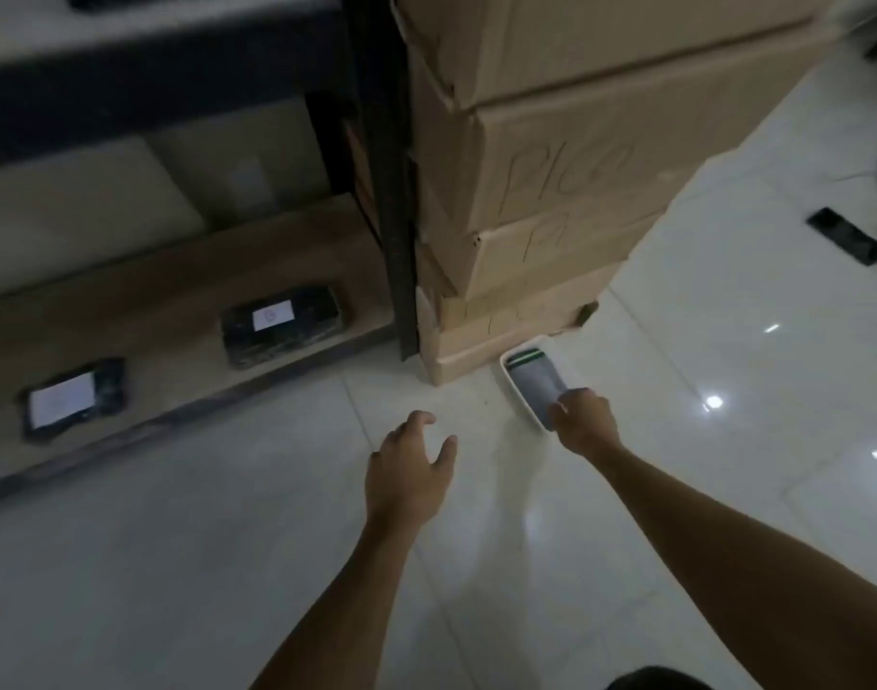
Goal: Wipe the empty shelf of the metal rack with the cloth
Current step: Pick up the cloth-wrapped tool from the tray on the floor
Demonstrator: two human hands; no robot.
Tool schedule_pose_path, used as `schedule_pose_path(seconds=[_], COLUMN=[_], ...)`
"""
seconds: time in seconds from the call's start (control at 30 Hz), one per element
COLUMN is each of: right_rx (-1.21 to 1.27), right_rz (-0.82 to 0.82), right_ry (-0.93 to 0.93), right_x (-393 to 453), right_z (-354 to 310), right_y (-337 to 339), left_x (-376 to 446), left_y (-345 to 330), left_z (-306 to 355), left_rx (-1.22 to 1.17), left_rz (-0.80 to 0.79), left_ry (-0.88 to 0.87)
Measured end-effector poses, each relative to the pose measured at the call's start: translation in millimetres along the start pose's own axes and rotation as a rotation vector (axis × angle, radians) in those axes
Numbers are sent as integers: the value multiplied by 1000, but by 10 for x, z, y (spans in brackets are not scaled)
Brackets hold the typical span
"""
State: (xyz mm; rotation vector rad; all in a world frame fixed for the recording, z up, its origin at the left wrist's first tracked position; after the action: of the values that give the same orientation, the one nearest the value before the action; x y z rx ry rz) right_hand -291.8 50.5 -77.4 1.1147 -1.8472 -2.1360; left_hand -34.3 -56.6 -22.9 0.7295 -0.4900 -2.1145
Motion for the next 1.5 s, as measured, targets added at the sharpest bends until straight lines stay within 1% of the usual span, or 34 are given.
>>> schedule_pose_path(seconds=[0.07,0.1,0.17,0.2,0.27,0.33,0.4,0.5,0.63,0.7,0.77,0.87,0.93,1.0,1.07,1.13,1.2,1.3,1.37,1.4,1.5], right_rx=[39,31,-14,-56,-173,-201,-183,-110,0,78,155,185,219,293,336,298,284,427,585,666,921], right_rz=[16,-24,-132,-136,-46,39,87,145,284,333,343,253,171,59,-130,-318,-447,-501,-501,-495,-472], right_ry=[-53,-68,-96,-100,-74,-62,-42,-33,-12,56,189,432,589,687,694,655,622,609,610,616,612], right_x=[309,486,686,735,838,908,926,898,688,506,245,-299,-742,-1174,-1577,-1994,-2431,-3110,-3559,-3783,-4310], right_z=[3,-11,-32,-38,-30,-23,-35,-6,51,1,-147,-478,-698,-885,-1024,-1122,-1189,-1297,-1385,-1433,-1574], right_y=[-225,-338,-548,-610,-653,-638,-582,-431,13,240,422,717,1013,1388,1766,2176,2666,3547,4130,4412,5078], left_x=[222,361,556,607,684,741,773,828,918,947,931,685,401,103,-220,-588,-978,-1562,-1946,-2134,-2642], left_y=[-222,-317,-420,-452,-476,-473,-457,-431,-486,-512,-538,-460,-206,222,737,1268,1811,2620,3137,3392,4013], left_z=[-214,-316,-474,-520,-594,-619,-584,-509,-316,-152,39,351,568,791,1038,1351,1721,2324,2721,2897,3320], left_rx=[3,9,21,24,39,34,22,-58,-250,-368,-491,-767,-964,-1041,-1027,-1017,-1032,-1061,-1080,-1107,-1200], left_rz=[-17,-20,-36,-41,-41,-43,-48,-56,-177,-230,-284,-359,-331,-247,-185,-160,-138,-122,-114,-85,-36], left_ry=[-19,-37,-19,-14,-23,-22,-33,-40,-1,34,104,301,422,479,509,530,534,543,542,545,548])
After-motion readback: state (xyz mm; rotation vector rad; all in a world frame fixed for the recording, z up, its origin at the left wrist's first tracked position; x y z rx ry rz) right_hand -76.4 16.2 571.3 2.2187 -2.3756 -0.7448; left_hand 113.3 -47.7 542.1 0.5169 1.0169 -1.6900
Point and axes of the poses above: each hand's wrist, its own x-axis towards the middle knuckle, its own y-axis out of the back of the hand, z = x × y, the point moved 7 cm from there along x, towards the middle knuckle, and after that the axes turned 11 degrees about -x, right-handed, at the moved point
